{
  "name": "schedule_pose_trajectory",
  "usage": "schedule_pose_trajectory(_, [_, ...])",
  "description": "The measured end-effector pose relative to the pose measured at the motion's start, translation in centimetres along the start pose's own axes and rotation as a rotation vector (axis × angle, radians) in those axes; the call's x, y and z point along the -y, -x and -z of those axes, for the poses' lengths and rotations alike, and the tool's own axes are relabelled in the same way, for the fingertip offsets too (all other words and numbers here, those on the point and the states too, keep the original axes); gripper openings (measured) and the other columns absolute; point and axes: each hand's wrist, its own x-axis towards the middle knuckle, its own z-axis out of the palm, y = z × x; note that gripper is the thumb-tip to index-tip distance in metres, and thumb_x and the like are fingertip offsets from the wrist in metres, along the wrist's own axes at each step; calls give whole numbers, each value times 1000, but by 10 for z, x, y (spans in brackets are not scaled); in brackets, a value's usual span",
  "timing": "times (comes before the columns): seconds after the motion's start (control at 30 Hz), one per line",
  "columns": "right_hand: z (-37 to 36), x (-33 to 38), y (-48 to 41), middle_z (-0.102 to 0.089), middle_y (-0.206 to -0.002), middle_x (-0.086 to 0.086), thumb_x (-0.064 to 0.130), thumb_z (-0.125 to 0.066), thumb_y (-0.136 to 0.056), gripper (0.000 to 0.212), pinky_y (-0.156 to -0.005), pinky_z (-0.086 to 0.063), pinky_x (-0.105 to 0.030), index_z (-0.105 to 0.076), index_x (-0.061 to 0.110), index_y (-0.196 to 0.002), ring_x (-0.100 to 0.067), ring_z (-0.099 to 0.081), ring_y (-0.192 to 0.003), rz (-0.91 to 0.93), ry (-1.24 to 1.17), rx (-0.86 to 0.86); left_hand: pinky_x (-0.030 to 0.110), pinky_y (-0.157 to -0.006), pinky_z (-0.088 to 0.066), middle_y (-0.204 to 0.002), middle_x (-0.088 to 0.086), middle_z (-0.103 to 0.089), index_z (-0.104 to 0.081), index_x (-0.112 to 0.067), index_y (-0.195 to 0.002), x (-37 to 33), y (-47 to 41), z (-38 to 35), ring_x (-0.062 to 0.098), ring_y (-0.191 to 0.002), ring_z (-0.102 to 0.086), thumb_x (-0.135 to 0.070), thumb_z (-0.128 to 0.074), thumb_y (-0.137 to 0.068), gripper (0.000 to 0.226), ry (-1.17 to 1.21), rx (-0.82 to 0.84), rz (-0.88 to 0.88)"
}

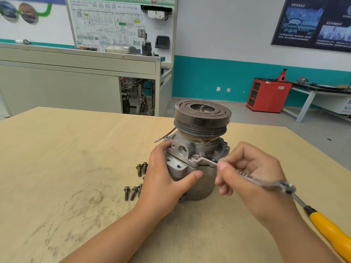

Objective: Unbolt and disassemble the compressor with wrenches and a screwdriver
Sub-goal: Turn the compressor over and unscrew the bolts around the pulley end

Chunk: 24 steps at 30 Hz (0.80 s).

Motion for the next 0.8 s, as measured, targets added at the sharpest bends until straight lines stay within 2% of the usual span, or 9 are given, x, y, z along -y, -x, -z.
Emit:
schedule_pose_trajectory(0.07, [8,-4,-7,-60,-53,-11,-6,-67,-74,23,-41,-43,-21,-63,13,-61,-17,-54,-41,-157,-238,-2,14,-92,-38,-127,-18,-45,-28,-58,-110,1,-1,-1,0,-119,-44,-50,-79,-63,70,-5,-3,2])
schedule_pose_trajectory(0.17, [12,-12,-14,-61,-56,-9,8,-63,-65,9,-39,-45,-17,-72,8,-63,-11,-56,-43,-426,-612,-51,11,-89,-37,-127,-21,-44,-27,-61,-110,2,-1,-1,-3,-119,-42,-53,-79,-63,70,1,-4,1])
schedule_pose_trajectory(0.27, [10,-22,-19,-63,-58,-7,8,-60,-75,12,-41,-47,-14,-68,0,-74,-8,-60,-45,-553,-796,-201,13,-91,-37,-127,-23,-44,-26,-65,-108,2,-1,0,-5,-119,-42,-56,-78,-62,70,6,3,0])
schedule_pose_trajectory(0.33, [8,-22,-18,-63,-55,-6,11,-53,-87,12,-41,-47,-15,-58,3,-79,-10,-61,-45,-418,-720,-266,9,-89,-36,-127,-24,-44,-24,-67,-107,0,-1,0,-8,-118,-41,-62,-74,-59,69,2,6,4])
schedule_pose_trajectory(0.4, [4,-16,-13,-65,-55,-8,13,-53,-90,15,-42,-48,-18,-51,6,-78,-17,-63,-45,-164,-550,-305,7,-88,-36,-127,-24,-43,-24,-66,-108,0,-1,0,-9,-118,-40,-64,-72,-58,69,-2,5,5])
schedule_pose_trajectory(0.47, [-3,-12,-6,-67,-60,-9,15,-56,-92,17,-46,-51,-22,-50,9,-77,-23,-66,-49,94,-307,-308,12,-92,-38,-128,-22,-43,-25,-63,-110,-1,-1,0,-6,-120,-41,-61,-74,-59,70,0,6,2])
schedule_pose_trajectory(0.53, [-13,-15,3,-70,-69,-1,24,-54,-94,14,-52,-54,-24,-54,20,-80,-18,-69,-56,267,-97,-251,24,-98,-42,-129,-18,-45,-25,-60,-112,-2,-1,0,0,-121,-44,-62,-73,-58,71,4,9,2])
schedule_pose_trajectory(0.67, [-24,-22,11,-68,-72,17,46,-44,-96,23,-57,-55,-20,-54,26,-92,0,-68,-65,430,259,-194,35,-101,-43,-130,-16,-46,-31,-44,-125,-3,0,1,3,-122,-45,-53,-77,-64,77,8,18,4])
schedule_pose_trajectory(0.8, [-25,-25,13,-67,-71,0,36,-38,-100,22,-57,-50,-13,-49,19,-92,-5,-64,-62,596,489,-182,34,-100,-44,-128,-13,-47,-30,-49,-120,-4,0,2,5,-120,-47,-50,-77,-64,73,11,23,-1])
